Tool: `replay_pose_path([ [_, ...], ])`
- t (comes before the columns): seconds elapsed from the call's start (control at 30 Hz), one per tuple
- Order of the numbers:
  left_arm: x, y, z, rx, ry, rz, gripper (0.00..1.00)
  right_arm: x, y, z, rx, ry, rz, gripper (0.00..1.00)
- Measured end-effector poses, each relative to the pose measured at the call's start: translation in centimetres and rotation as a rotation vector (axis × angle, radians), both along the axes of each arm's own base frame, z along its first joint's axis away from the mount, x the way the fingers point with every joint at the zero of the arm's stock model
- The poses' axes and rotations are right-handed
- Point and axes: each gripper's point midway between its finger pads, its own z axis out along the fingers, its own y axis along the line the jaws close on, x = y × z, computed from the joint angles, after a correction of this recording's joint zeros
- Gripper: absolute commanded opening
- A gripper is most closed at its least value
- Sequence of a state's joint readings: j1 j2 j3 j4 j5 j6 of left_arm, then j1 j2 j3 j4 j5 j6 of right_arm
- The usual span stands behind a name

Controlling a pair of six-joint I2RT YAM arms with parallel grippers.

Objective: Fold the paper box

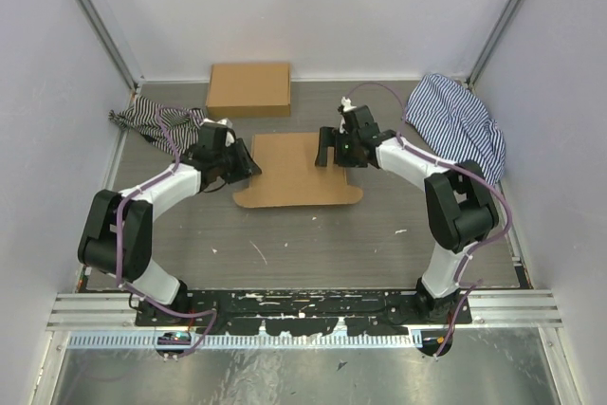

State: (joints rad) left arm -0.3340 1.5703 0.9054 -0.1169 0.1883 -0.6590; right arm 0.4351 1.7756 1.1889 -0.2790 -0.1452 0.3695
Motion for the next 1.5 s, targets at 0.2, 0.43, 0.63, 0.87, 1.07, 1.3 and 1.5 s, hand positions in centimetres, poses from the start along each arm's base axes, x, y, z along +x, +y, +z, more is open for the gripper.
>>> replay_pose_path([
  [0.2,-0.8,0.5,-0.7,0.032,0.042,0.003,0.49,1.5,0.3,1.7,-0.002,-0.042,-0.01,0.98],
  [0.43,-1.5,2.1,0.3,0.122,0.06,0.012,0.5,0.1,-2.3,2.5,-0.095,-0.053,-0.081,1.0],
  [0.63,-3.4,3.0,3.8,0.116,0.001,0.01,0.53,-4.8,-4.5,6.7,-0.019,-0.129,-0.122,1.0],
  [0.87,-8.9,3.4,3.1,0.03,-0.01,-0.012,0.65,-9.2,-3.9,8.0,0.117,-0.165,-0.064,1.0],
  [1.07,-10.4,3.4,0.6,0.024,0.063,-0.028,0.71,-9.2,-3.7,4.2,0.045,-0.067,-0.058,1.0],
  [1.3,-9.7,3.0,0.8,0.016,0.037,-0.038,0.8,-9.0,-4.4,0.9,-0.042,-0.001,-0.07,1.0],
  [1.5,-9.8,2.8,0.5,0.013,0.049,-0.057,0.87,-9.3,-4.2,-0.4,-0.07,0.028,-0.054,0.99],
])
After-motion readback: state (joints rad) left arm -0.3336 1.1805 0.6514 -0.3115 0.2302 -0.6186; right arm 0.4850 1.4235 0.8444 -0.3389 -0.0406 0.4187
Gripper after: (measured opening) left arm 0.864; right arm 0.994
